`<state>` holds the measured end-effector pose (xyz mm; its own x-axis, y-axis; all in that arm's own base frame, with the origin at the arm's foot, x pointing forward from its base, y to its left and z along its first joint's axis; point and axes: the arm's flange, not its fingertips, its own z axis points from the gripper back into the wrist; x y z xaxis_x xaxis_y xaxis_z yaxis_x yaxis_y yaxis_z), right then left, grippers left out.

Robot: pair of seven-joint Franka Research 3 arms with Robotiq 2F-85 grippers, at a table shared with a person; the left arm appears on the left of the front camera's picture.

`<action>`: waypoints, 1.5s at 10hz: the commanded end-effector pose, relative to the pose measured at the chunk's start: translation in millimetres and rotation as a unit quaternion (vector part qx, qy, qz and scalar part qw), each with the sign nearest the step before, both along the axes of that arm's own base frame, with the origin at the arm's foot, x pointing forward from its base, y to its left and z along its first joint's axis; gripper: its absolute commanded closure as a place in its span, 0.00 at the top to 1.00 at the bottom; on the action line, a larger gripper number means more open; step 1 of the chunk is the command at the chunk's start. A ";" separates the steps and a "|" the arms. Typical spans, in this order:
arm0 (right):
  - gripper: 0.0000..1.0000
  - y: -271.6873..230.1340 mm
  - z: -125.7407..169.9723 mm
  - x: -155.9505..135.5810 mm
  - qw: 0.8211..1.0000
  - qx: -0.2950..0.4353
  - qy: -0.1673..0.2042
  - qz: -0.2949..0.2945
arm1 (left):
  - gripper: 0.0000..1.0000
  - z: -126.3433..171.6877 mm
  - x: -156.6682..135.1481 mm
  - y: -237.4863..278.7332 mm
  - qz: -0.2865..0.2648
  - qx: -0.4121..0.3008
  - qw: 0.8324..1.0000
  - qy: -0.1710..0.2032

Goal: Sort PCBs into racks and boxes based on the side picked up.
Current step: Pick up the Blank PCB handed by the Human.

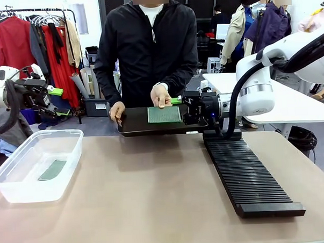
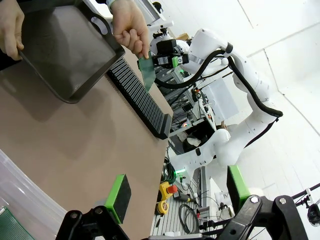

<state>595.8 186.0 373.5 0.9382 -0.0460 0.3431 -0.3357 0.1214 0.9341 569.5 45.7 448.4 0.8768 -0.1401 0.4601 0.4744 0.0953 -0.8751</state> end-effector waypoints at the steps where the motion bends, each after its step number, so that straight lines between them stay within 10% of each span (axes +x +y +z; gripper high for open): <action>1: 1.00 4.3 1.3 9.9 1.000 0.010 -0.007 -0.002 | 1.00 0.3 -0.7 0.5 -0.003 0.004 1.000 0.000; 10: 0.36 6.4 0.0 25.2 1.000 0.013 -0.010 0.009 | 1.00 0.3 -0.7 0.5 -0.003 0.004 1.000 0.000; 13: 0.00 7.9 -1.6 25.7 1.000 0.011 -0.007 0.019 | 1.00 0.3 -0.7 0.5 -0.003 0.004 1.000 0.000; 15: 0.00 8.3 -1.8 26.5 1.000 0.011 -0.002 0.021 | 1.00 0.3 -0.7 0.5 -0.003 0.004 1.000 0.000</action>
<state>614.1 191.8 368.7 0.9356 -0.0312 0.3516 -0.3475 0.0931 0.9330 569.5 45.7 448.4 0.8767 -0.1401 0.4601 0.4745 0.0953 -0.8751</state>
